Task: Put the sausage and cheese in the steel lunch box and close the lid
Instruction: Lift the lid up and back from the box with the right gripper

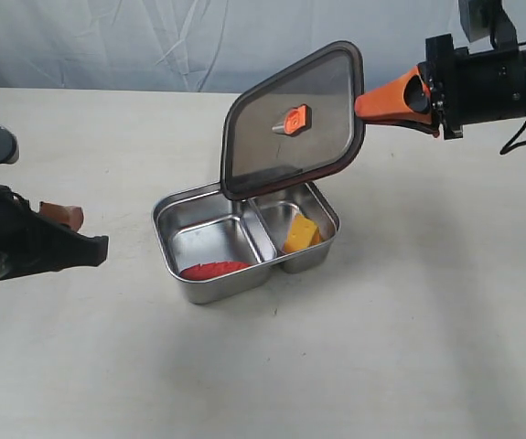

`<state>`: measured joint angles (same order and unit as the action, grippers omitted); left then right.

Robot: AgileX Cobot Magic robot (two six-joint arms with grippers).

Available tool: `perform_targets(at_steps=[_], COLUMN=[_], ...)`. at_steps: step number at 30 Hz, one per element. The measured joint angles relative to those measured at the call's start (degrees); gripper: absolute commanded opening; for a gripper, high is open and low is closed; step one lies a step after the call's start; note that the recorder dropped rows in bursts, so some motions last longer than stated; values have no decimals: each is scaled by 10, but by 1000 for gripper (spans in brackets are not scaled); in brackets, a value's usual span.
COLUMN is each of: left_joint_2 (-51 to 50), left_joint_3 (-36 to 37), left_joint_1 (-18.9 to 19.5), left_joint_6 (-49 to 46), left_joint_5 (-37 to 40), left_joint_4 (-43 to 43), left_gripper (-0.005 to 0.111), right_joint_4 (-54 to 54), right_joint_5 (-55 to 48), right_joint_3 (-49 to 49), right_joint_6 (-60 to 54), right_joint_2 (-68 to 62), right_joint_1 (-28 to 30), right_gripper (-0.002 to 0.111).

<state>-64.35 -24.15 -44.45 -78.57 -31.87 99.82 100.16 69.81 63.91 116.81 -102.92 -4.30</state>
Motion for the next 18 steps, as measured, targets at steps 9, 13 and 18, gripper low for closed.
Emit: perform_targets(at_steps=[9, 13, 18], left_joint_2=[0, 0, 0], left_joint_3=[0, 0, 0], left_joint_1=[0, 0, 0], left_joint_6=[0, 0, 0], left_joint_5=[0, 0, 0], left_joint_4=[0, 0, -1], left_gripper=[50, 50, 50], right_joint_4=[-21, -34, -36], right_joint_5=[0, -2, 0], right_joint_3=[0, 0, 0], right_joint_6=[-50, -49, -9], right_joint_2=[16, 52, 80], right_joint_1=[0, 0, 0], right_gripper=[-1, -1, -1])
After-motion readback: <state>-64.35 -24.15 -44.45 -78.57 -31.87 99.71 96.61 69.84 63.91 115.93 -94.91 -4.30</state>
